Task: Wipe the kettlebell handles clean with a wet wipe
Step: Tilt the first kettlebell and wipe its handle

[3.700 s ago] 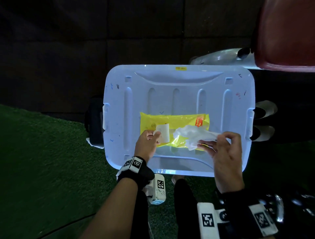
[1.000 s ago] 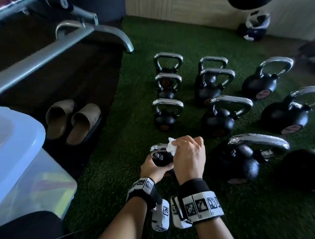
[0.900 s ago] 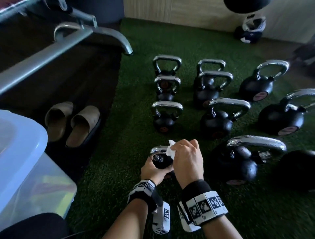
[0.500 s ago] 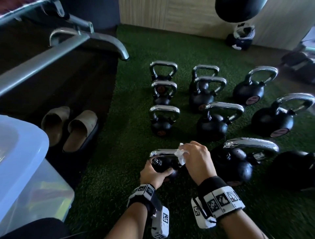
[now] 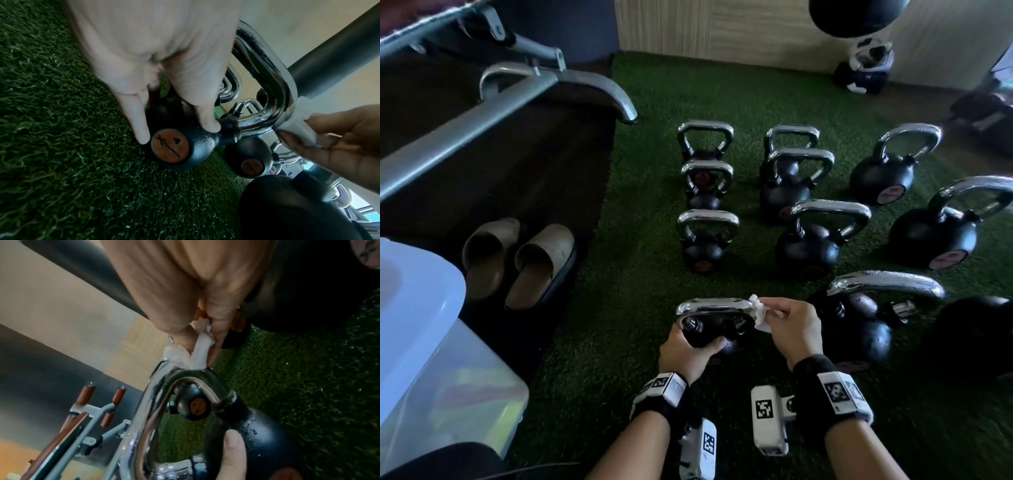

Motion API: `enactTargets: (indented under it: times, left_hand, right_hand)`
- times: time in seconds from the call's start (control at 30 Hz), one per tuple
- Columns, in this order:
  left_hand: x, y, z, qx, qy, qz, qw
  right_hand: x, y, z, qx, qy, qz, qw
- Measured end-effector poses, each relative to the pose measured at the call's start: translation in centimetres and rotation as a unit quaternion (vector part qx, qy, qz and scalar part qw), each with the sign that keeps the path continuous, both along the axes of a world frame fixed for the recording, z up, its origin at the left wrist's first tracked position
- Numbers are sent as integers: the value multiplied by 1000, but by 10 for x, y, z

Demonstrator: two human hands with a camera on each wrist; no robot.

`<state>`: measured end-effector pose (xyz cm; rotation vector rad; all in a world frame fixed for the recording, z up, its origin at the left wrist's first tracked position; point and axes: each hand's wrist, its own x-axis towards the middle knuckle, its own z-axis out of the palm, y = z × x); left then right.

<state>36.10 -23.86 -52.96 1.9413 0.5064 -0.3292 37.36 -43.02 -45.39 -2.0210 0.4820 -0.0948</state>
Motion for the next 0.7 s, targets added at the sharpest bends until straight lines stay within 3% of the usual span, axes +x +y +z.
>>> enactTargets:
  times: [0.23, 0.47, 0.6, 0.7]
  left_hand:
    - [-1, -3, 4, 2, 25, 4, 1000]
    - [-8, -7, 29, -3, 69, 45, 997]
    - [-38, -9, 44, -200, 107, 147, 963]
    - [-57, -10, 64, -346, 106, 85, 928]
  right_hand:
    - [-7, 3, -50, 210, 107, -33, 971]
    - [-24, -5, -34, 199, 117, -15, 973]
    - [-53, -6, -21, 195, 71, 54, 977]
    - [-61, -4, -10, 121, 31, 91, 988]
